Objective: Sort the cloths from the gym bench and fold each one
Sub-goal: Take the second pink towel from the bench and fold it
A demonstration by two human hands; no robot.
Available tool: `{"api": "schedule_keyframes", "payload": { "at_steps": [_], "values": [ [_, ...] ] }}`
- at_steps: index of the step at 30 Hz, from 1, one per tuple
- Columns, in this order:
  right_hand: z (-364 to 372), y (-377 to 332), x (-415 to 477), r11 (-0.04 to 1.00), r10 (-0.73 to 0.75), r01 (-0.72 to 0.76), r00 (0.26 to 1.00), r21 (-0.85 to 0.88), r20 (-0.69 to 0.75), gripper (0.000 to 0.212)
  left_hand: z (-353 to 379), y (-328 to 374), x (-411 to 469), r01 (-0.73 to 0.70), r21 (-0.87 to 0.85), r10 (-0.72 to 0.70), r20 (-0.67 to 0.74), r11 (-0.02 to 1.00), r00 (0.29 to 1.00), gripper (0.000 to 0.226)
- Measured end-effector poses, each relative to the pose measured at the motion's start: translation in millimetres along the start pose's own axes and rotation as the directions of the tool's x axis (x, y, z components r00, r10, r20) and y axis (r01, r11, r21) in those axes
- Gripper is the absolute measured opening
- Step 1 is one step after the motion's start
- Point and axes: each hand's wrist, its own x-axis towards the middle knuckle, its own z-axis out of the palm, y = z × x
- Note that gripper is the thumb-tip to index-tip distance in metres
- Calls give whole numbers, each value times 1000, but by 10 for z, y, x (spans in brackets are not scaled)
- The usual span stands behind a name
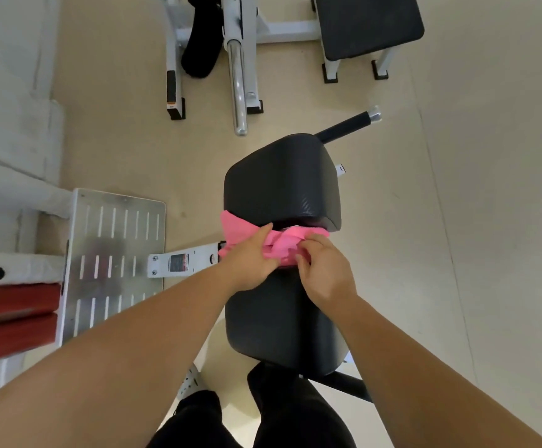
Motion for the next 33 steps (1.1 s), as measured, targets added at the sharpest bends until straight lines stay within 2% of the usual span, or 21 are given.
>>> {"api": "schedule_keyframes", "payload": {
  "at_steps": [3,5,7,11,15,17,20,21,24,26,30,33],
  "values": [
    [-145,-149,-75,991,-125,130,985,32,-116,23,-33,41,-121,-46,-192,40,-34,980,999,63],
    [-251,-286,-151,975,-185,203,965,89,-185,18,-100,89,-274,-99,-256,81,-82,962,993,38],
    [-363,-429,-215,963,-184,220,958,155,-219,15,-212,135,-455,-166,-273,120,-177,947,977,11],
    [-609,-764,-377,921,-139,210,964,327,-226,14,-496,145,-917,-243,-319,123,-355,916,927,18],
    [-743,-1197,-532,845,-213,276,959,457,-186,16,-826,96,-1455,-272,-414,38,-493,869,869,18],
    [-743,-1436,-547,839,-269,300,954,455,-134,24,-1021,21,-1736,-316,-499,-46,-587,807,808,15],
    [-707,-1864,-582,841,-410,395,911,369,-40,12,-1299,-185,-2207,-362,-522,-124,-683,772,720,18],
    [-683,-2019,-610,834,-436,412,900,367,-19,16,-1373,-284,-2372,-367,-520,-134,-697,772,705,16],
    [-575,-2510,-757,771,-488,426,873,474,9,21,-1544,-663,-2850,-368,-510,-162,-728,777,666,8],
    [-465,-2872,-903,710,-524,439,852,551,-3,24,-1608,-966,-3157,-369,-512,-171,-734,776,658,7],
    [-132,-3607,-1247,601,-565,410,825,686,2,26,-1632,-1660,-3645,-299,-501,-162,-686,812,709,22],
    [165,-4092,-1486,572,-564,451,823,685,-70,24,-1612,-2258,-3956,-210,-502,-192,-634,839,750,40]
  ]
}}
